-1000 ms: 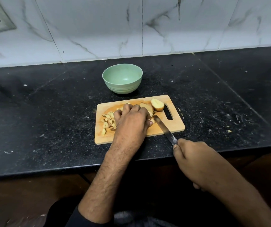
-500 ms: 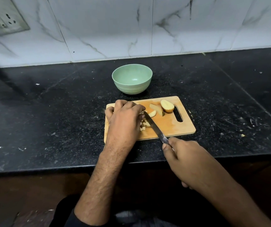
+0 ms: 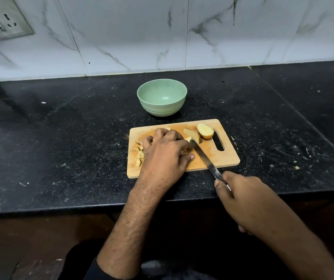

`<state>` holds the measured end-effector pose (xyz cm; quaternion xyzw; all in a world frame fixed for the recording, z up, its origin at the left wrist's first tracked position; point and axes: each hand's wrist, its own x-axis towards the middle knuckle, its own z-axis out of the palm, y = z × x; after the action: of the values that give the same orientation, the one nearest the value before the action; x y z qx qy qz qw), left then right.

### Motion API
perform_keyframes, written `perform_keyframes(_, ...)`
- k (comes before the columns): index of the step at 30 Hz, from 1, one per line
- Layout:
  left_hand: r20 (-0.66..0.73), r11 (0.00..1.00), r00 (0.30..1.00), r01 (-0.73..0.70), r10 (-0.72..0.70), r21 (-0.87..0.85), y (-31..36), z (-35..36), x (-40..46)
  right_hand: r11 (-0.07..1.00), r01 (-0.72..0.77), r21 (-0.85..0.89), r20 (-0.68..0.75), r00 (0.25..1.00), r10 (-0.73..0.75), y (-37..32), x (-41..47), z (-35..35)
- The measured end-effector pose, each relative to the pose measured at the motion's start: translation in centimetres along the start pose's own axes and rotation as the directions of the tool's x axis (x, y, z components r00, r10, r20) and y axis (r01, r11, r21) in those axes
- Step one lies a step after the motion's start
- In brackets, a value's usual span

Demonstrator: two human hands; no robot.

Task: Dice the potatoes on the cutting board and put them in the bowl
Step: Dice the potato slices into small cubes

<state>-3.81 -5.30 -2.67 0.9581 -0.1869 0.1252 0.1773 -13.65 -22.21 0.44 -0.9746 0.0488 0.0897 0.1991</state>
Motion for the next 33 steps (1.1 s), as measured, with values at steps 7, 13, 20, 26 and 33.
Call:
perform_keyframes(7,-0.052,0.996,0.998,0.047,-0.044,0.072,-0.5,-0.2,0.4,1.000,0.004,0.009,-0.001,1.000,-0.004,-0.1,-0.1,-0.2)
perform_keyframes(13,-0.091,0.994,0.991,0.100,-0.095,0.051,-0.7,-0.2,0.5,1.000,0.003,0.019,-0.003,1.000,-0.002,-0.3,0.1,-0.5)
perform_keyframes(20,-0.066,0.996,0.995,0.079,-0.076,0.038,0.3,-0.3,1.4,1.000,-0.020,0.011,-0.007,1.000,0.020,-0.2,0.4,-0.8)
perform_keyframes(26,-0.004,0.996,0.999,0.045,-0.045,0.081,1.5,0.3,2.4,1.000,-0.023,0.018,-0.009,1.000,0.023,0.2,0.1,-0.8)
perform_keyframes(33,-0.034,0.997,0.997,0.063,-0.065,-0.051,2.5,0.3,1.8,0.999,-0.034,0.042,-0.024,0.999,0.035,1.2,-0.3,-1.1)
